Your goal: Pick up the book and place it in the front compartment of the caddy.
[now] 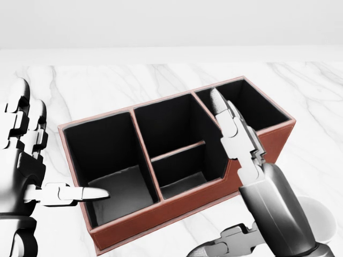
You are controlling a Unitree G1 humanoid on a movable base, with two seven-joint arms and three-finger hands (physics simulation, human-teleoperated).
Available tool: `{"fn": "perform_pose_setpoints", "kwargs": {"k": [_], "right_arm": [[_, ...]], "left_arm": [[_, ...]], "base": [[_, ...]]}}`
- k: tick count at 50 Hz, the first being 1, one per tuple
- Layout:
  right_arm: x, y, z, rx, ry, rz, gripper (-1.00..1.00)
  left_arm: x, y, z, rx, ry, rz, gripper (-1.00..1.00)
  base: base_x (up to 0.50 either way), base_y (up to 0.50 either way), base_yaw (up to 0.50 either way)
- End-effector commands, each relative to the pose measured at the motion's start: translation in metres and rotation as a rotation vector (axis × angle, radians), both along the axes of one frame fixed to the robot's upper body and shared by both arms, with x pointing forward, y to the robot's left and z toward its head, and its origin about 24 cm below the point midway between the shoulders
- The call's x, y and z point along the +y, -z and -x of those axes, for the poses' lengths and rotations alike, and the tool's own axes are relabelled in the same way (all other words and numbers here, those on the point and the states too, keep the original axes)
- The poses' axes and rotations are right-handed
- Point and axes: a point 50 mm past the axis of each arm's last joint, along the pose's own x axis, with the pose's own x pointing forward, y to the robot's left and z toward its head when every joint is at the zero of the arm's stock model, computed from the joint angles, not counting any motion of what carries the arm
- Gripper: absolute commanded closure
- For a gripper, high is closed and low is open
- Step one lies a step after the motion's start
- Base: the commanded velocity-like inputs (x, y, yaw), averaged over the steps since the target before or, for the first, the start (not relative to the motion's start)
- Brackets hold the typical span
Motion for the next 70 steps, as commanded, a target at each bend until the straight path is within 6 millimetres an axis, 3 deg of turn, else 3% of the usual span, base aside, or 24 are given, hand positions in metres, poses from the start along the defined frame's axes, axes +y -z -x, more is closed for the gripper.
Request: {"fn": "perform_pose_setpoints", "kwargs": {"k": [1,13,59,70], "right_arm": [[0.003,0.002,0.006,0.021,-0.009,0.043,-1.0],[0.004,0.012,0.011,0.072,0.003,0.076,-1.0],[0.011,0.004,0.029,0.047,0.006,0.198,-1.0],[0.008,0.018,0.028,0.088,0.076,0.234,-1.0]], "left_arm": [[0.0,0.001,0.0,0.006,0.0,0.0,-1.0],[0.0,0.003,-0.001,0.015,0.001,0.0,-1.0],[0.001,0.004,-0.002,0.017,-0.002,-0.001,-1.0],[0.0,0.003,-0.002,0.016,-0.002,-0.001,-1.0]], "base": [[0.0,0.0,0.0],[0.0,0.0,0.0],[0.0,0.0,0.0],[0.0,0.0,0.0]]}}
